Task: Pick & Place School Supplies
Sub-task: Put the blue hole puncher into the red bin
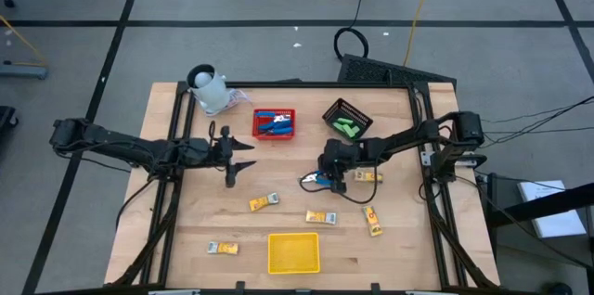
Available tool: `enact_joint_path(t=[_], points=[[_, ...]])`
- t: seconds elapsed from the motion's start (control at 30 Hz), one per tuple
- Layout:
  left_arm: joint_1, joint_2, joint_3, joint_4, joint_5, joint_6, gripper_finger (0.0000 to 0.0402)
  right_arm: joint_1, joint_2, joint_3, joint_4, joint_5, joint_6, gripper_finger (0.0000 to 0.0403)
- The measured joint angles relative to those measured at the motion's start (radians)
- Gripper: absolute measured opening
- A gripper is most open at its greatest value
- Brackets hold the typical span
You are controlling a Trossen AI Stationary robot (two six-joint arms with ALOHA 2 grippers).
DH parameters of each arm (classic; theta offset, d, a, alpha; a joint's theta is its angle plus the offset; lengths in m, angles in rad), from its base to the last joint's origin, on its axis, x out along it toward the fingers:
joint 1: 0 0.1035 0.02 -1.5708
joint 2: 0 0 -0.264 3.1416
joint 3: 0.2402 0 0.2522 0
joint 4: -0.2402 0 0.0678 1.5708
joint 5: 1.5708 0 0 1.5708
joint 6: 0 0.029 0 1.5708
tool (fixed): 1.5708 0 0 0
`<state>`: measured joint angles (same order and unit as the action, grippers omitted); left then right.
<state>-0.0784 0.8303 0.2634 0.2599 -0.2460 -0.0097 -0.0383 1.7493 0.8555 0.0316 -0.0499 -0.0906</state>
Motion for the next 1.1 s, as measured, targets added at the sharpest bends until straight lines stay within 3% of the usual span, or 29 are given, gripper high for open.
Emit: enact_joint_path(t=[0.1, 0.13, 0.33, 0.83, 1.1], points=[[-0.001, -0.003, 0.0, 0.001, 0.0, 0.003, 0.0225, 0.0, 0.0, 0.0, 0.003, -0.003, 0.012, 0.0036], [-0.001, -0.004, 0.0, 0.002, 0.0, 0.003, 0.0225, 0.0, 0.0, 0.0, 0.005, -0.008, 0.017, 0.0033], [-0.001, -0.009, 0.0, -0.002, -0.001, 0.008, 0.0225, 0.003, 0.002, -0.003, 0.042, -0.025, 0.04, 0.0033], [-0.001, -0.009, 0.0, -0.003, -0.001, 0.027, 0.0225, 0.018, 0.004, -0.002, 0.368, -0.03, 0.043, 0.0033], [-0.001, -0.055, 0.001, -0.003, -0.001, 0.04, 0.0225, -0.061, 0.003, 0.138, 0.349, 0.028, -0.063, 0.0033]])
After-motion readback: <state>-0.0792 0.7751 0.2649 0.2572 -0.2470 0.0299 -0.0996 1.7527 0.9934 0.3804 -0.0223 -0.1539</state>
